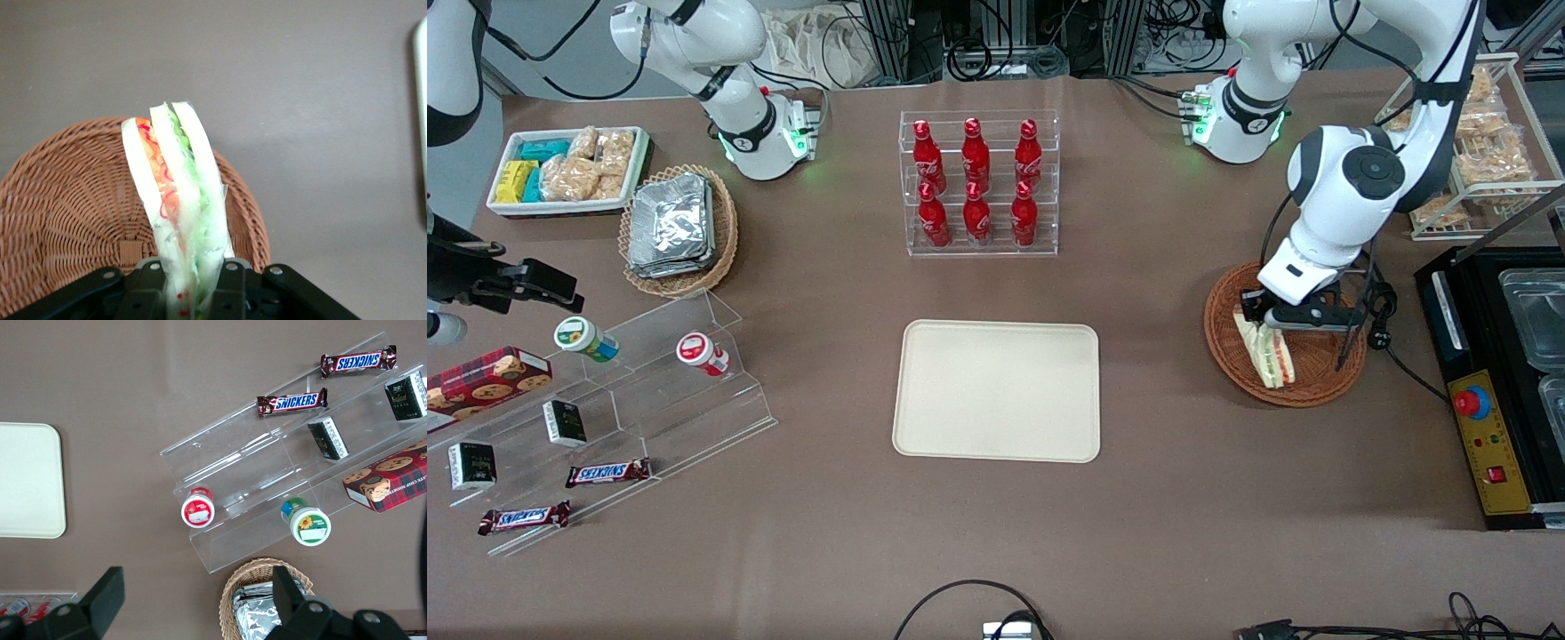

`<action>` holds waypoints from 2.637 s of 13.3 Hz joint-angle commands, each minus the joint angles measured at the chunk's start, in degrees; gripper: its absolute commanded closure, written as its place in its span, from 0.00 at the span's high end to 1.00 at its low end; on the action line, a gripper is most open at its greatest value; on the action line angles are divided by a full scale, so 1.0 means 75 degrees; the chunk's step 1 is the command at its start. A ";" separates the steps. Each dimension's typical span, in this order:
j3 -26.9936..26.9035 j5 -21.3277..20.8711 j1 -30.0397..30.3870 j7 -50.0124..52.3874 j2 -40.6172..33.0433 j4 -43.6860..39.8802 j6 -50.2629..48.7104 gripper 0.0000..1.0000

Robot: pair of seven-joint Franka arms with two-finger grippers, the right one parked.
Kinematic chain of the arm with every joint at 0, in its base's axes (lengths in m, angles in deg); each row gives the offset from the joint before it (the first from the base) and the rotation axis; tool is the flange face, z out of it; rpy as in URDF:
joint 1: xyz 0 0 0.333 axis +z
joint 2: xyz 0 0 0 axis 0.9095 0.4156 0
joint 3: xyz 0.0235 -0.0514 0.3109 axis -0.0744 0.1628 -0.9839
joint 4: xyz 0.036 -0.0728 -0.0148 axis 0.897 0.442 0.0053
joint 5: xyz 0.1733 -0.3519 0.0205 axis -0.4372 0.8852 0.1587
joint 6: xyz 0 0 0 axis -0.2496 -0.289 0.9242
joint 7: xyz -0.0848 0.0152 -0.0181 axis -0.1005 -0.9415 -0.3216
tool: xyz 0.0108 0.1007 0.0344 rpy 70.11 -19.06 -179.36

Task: Place sandwich from basket to tray
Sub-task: 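Carry the held sandwich from the basket over to the cream tray, then lower the sandwich onto the tray and open the left gripper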

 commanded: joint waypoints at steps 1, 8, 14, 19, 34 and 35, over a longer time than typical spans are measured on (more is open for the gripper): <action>0.0163 -0.0057 -0.0026 -0.0728 0.0029 -0.0318 -0.0215 0.18; 0.1287 0.0061 -0.0119 -0.0239 0.0767 -0.2097 -0.1970 0.18; 0.1441 0.0026 -0.0810 0.0662 0.1457 -0.2930 -0.2032 0.18; 0.1430 -0.0091 -0.1408 0.1566 0.2501 -0.3927 -0.2055 0.19; 0.1406 -0.2070 -0.2487 0.3968 0.5068 -0.5932 -0.1985 0.21; 0.1406 -0.2258 -0.2487 0.4039 0.5138 -0.5932 -0.1985 0.21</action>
